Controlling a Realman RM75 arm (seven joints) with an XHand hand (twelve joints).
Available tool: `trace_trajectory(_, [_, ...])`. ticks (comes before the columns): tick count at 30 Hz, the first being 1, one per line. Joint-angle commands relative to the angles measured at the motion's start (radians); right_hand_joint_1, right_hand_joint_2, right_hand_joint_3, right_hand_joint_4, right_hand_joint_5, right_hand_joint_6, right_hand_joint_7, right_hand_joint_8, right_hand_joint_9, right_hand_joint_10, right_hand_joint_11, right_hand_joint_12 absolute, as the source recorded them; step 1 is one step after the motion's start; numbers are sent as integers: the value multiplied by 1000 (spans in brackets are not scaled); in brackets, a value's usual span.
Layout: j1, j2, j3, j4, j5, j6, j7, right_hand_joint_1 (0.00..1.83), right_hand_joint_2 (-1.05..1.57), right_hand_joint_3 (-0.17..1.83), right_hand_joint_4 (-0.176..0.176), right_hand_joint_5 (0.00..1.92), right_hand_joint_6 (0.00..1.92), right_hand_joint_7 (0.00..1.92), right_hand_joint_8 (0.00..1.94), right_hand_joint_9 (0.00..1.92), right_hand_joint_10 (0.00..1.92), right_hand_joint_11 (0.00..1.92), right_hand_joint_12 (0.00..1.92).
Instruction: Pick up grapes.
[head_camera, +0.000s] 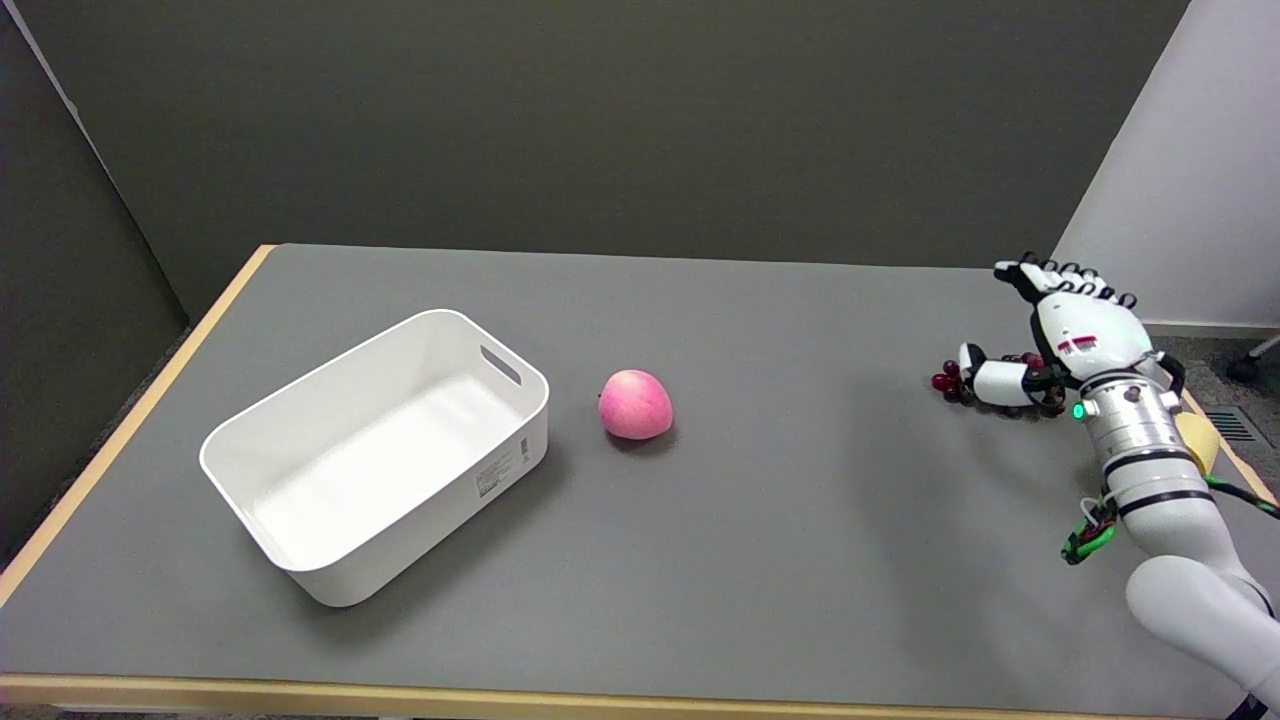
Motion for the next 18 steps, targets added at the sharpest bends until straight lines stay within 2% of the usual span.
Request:
trace_trajectory(1, [-12,1,-25,-106,109,-32,-44,683,600,985,6,217,458,276,400,160,720,105,1233])
trace_trajectory(18, [35,14,-48,-158,121,-106,-44,689,596,988,5,216,460,253,380,138,704,96,1219])
